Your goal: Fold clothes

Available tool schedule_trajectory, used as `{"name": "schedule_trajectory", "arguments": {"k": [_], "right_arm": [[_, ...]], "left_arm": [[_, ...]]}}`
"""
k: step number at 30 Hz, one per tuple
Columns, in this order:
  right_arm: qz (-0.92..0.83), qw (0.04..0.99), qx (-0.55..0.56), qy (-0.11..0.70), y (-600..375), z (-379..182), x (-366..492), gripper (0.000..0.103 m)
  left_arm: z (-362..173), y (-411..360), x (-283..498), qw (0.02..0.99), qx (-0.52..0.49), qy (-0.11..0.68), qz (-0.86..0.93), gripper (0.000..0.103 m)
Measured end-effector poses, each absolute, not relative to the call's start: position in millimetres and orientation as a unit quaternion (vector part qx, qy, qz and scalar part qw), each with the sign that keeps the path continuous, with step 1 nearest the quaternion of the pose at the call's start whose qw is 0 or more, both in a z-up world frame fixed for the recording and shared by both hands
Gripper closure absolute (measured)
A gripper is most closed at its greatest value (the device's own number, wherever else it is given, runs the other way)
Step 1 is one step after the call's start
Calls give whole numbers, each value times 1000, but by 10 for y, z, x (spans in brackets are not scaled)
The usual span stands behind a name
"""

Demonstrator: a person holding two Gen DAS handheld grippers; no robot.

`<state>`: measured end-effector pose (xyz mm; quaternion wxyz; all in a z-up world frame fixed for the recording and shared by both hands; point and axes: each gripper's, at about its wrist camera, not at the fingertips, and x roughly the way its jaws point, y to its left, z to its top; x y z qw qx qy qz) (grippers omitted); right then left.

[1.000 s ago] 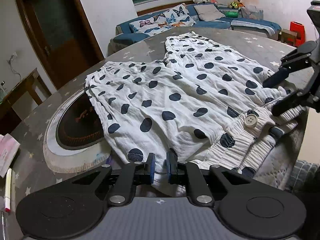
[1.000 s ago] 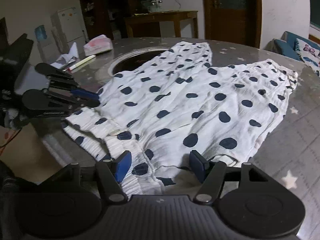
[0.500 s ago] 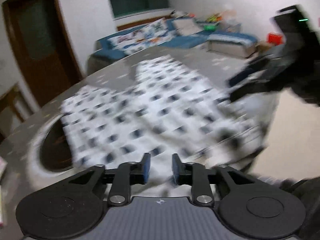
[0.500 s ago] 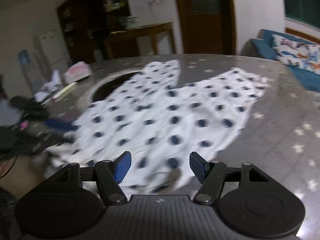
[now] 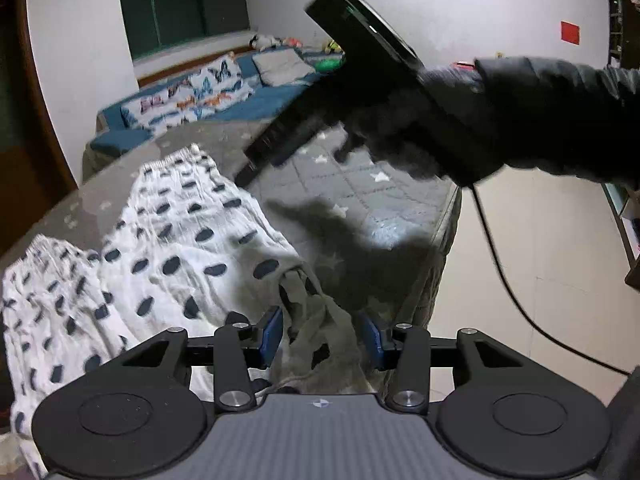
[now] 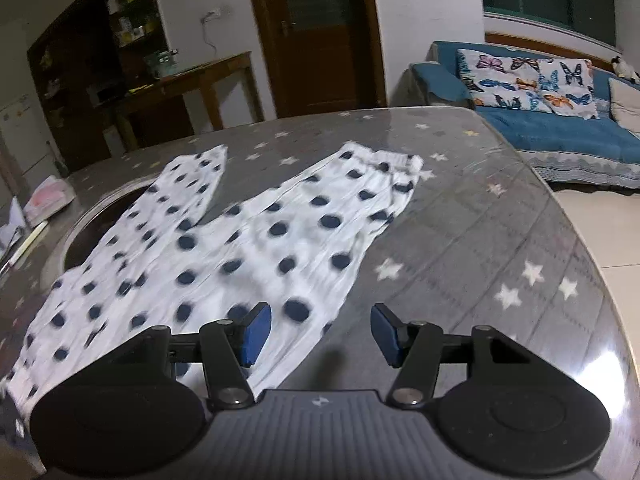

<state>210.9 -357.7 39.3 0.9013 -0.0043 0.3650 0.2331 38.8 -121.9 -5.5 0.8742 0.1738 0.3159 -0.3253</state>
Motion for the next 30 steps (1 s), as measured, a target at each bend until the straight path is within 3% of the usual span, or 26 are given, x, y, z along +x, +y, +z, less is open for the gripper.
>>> {"name": "schedule_trajectory", "arguments": {"k": [7,10,12,24,30], "right_arm": [[200,912,16,358,-3582,410,2685,52],[184,911,36,367,-3538,368,3025,55],[174,912,30,369,-3487,329,3209,57],[129,914,37,384,-3273,134,4047,70],[112,914,29,389,-3220,44,4125,91]], "left_arm": [[-175,-1273,521,869,176,346,-308,65],[-188,-1263,543,867,172,349,-311,76],[-172,-1240,579,866,162,351,-317,92],[68,-930,701,871,57,354,-336,96],[108,-826,721,873,24,352,-335,96]]}}
